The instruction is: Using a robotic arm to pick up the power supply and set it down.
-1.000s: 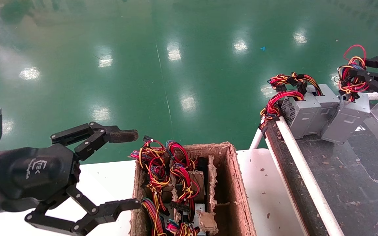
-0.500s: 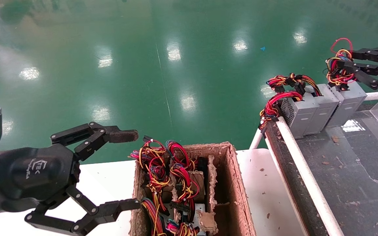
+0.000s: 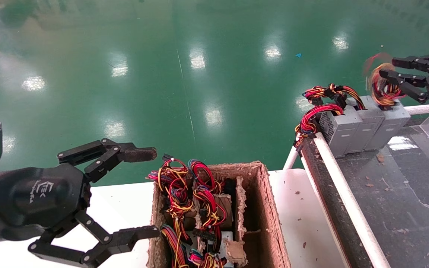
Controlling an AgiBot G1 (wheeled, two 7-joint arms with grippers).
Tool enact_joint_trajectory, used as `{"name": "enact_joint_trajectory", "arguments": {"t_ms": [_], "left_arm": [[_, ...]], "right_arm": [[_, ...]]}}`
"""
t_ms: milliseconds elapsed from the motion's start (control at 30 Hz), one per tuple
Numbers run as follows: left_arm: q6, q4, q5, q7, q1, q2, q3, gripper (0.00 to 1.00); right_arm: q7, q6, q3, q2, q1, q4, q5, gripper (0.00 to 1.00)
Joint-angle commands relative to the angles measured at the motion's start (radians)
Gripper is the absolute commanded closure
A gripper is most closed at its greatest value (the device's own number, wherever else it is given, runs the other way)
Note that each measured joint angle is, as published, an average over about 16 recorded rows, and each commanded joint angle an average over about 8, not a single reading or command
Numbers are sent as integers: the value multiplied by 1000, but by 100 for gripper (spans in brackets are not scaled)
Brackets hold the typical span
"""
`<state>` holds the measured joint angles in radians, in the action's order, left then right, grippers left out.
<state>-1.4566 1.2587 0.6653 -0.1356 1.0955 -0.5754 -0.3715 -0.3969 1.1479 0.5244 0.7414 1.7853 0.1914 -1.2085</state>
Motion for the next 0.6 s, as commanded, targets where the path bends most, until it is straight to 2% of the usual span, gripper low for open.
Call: {"name": "enact_joint_trajectory", "arguments": {"t_ms": [33, 267, 600], "left_arm": [[0, 0, 0, 0, 0, 0, 0, 0], [0, 0, 0, 0, 0, 0, 0, 0], [0, 0, 0, 0, 0, 0, 0, 0]], "right_arm": [[-13, 4, -3, 2, 1, -14, 5, 0], [-40, 31, -12, 0, 5, -56, 18, 0], [-43, 122, -54, -19, 9, -86, 84, 0]]}}
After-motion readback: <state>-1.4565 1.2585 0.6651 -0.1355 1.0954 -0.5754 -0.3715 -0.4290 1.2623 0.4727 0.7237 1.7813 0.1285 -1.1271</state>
